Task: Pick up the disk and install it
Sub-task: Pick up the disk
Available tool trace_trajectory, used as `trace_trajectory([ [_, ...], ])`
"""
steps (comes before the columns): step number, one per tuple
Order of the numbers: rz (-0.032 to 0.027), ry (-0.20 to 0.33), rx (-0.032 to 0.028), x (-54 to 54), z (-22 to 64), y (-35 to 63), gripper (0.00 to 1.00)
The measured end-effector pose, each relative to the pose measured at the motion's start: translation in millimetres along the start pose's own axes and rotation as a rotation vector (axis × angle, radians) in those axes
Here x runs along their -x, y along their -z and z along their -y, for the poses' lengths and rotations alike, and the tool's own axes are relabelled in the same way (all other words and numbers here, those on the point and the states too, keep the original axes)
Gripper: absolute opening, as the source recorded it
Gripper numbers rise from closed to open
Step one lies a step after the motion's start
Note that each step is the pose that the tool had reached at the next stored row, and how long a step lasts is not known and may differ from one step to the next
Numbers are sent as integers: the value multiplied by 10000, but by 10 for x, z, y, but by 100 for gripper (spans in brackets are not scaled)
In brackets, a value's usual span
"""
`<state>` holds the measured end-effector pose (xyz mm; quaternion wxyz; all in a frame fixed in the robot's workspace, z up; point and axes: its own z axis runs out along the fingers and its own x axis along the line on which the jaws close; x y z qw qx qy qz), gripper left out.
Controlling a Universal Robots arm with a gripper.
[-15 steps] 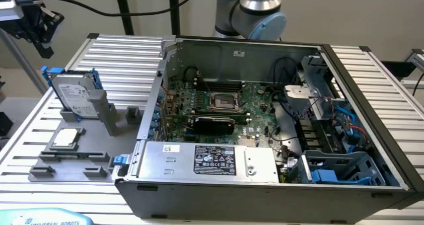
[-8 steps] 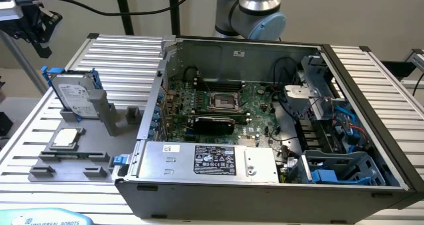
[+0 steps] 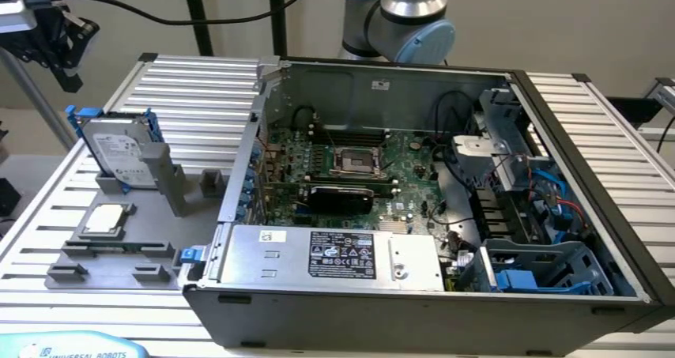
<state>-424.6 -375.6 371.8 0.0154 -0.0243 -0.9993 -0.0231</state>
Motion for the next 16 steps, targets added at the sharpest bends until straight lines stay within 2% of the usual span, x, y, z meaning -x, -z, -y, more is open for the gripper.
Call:
trace_trajectory([
  [10, -3, 74, -2, 39, -18, 0, 11],
  [12, -9, 254, -7, 41, -20, -2, 11],
  [16, -42, 953, -30, 41, -21, -2, 11],
])
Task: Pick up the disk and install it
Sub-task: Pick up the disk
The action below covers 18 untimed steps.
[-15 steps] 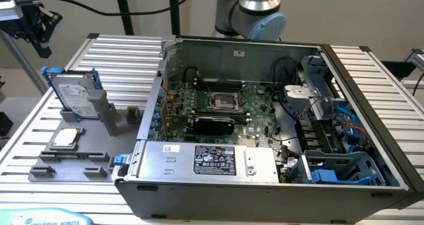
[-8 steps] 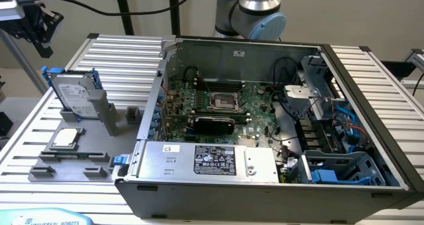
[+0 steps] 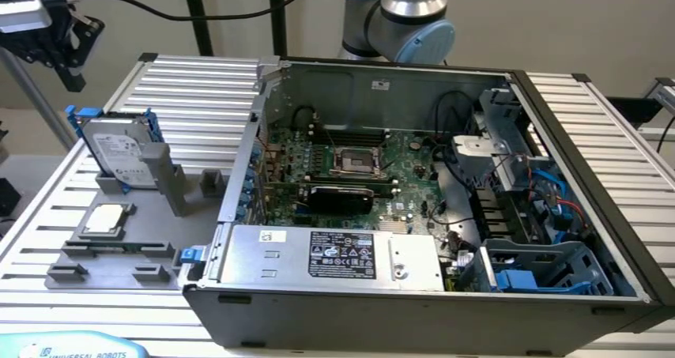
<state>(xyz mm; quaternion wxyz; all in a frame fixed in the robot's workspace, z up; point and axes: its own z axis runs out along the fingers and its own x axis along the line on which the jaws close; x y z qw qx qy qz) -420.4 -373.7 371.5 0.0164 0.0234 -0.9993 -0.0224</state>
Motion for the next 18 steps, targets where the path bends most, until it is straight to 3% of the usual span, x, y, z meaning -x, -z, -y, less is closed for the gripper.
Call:
trace_trajectory([
  [11, -79, 1998, -64, 0, 0, -10, 11],
  [18, -54, 3268, -118, 1, 1, -17, 11],
])
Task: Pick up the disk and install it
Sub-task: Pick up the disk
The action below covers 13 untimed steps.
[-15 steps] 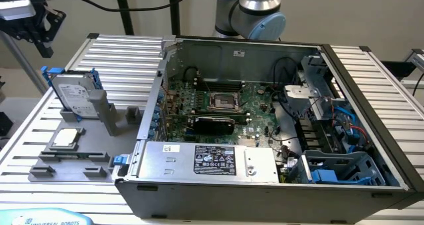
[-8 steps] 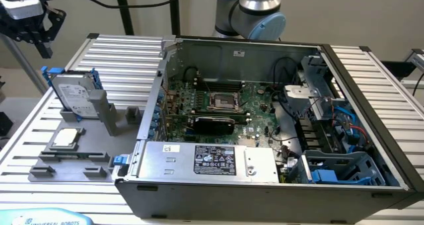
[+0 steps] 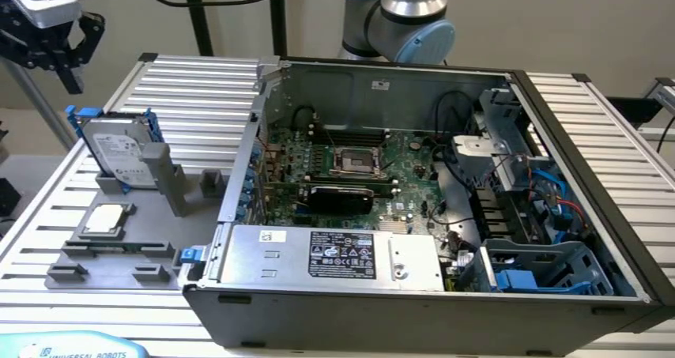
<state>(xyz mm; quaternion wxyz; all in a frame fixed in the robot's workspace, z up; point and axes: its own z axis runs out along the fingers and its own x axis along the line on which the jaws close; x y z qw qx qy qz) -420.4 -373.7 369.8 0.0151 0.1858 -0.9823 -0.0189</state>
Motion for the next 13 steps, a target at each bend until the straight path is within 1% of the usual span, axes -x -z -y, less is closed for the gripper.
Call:
trace_trajectory([
  [8, 33, 1452, -69, 0, 1, -9, 11],
  [13, 31, 2362, -102, 1, 1, -19, 11],
])
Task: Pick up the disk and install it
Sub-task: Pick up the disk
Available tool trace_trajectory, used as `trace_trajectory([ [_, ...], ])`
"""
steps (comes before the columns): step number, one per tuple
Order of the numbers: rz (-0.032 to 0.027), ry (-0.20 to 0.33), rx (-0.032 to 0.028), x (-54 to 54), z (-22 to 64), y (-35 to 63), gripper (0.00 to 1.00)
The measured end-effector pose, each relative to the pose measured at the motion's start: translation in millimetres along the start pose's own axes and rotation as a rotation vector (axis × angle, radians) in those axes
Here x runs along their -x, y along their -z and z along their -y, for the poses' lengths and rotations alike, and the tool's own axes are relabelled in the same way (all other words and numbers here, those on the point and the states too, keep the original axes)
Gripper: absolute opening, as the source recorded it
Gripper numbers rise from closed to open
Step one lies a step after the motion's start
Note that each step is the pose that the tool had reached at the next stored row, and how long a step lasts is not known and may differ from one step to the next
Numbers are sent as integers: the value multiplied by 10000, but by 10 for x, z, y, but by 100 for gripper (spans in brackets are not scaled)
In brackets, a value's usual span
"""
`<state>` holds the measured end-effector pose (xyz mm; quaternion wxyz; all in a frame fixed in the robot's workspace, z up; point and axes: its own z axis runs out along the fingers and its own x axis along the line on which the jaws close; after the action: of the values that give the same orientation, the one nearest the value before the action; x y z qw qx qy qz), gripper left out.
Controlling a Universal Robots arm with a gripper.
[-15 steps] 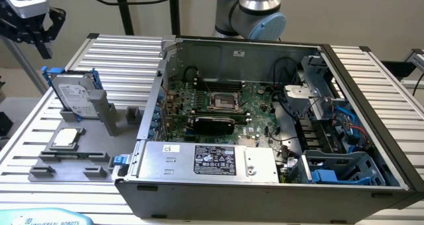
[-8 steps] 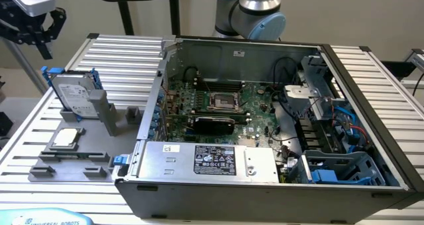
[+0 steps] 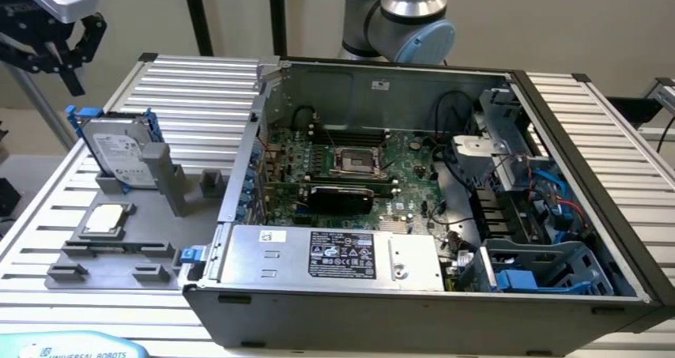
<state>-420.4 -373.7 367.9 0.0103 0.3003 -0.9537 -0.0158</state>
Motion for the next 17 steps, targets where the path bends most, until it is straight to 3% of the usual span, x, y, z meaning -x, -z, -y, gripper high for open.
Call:
trace_trajectory([
  [17, -82, 3089, -49, 0, 2, -61, 11],
])
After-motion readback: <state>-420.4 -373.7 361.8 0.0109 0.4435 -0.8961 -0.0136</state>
